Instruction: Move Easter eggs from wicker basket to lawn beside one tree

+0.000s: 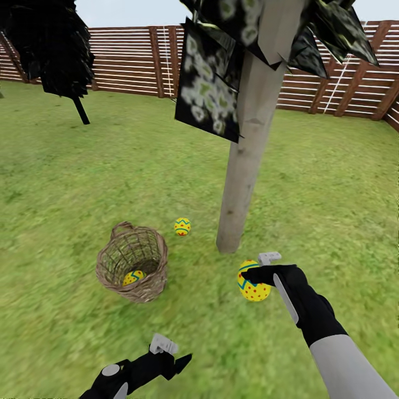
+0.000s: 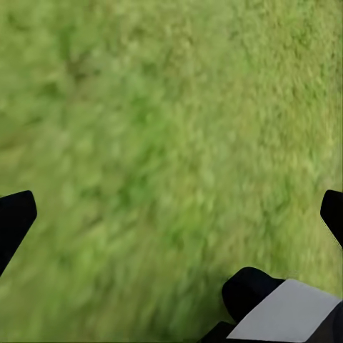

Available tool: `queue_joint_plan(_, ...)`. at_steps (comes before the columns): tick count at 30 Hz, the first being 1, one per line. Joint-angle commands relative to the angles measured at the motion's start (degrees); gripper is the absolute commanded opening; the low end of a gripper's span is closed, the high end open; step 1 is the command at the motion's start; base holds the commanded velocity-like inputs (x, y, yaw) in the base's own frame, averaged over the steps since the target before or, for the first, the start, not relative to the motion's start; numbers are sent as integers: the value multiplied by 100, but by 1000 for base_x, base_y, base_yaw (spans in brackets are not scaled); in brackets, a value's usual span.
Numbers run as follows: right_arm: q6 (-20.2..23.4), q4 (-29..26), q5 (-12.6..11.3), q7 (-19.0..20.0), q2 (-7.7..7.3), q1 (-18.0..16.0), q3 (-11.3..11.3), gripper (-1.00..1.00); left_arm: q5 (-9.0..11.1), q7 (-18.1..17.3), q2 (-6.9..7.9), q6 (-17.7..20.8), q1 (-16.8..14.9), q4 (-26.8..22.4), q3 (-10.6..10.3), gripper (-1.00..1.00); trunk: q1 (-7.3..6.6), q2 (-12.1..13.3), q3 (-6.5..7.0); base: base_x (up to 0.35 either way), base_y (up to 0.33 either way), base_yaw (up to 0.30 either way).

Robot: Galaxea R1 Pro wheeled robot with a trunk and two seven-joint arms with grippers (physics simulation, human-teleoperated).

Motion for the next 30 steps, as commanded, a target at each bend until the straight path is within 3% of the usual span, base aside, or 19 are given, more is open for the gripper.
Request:
queue_joint_plan(1, 21, -9, -35, -14, -6, -3, 11, -100, 60, -5, 4, 56, -2, -11, -7, 100, -1, -2, -4, 0, -305, 6)
queue_joint_plan(12, -72, 13, -59, -26, -6, -3, 8, -100, 60, 1, 4, 56, -2, -12, -7, 100, -1, -2, -5, 0, -296, 6)
queue_joint_plan(16, -202, 14, -68, -202, -6, -5, 19, -100, 62, -4, 4, 56, -2, -12, -7, 100, -1, -2, -14, 0, -48, 222)
queue_joint_plan(26, -207, 14, -56, -216, -6, -3, 11, -100, 69, -3, 4, 56, -2, -14, -7, 100, -1, -2, -40, 88, 26, 257)
queue_joint_plan(30, -200, 14, -53, -216, -6, -4, 11, -100, 66, 1, 4, 56, -2, -14, -7, 100, -1, -2, -50, 1, -259, 257)
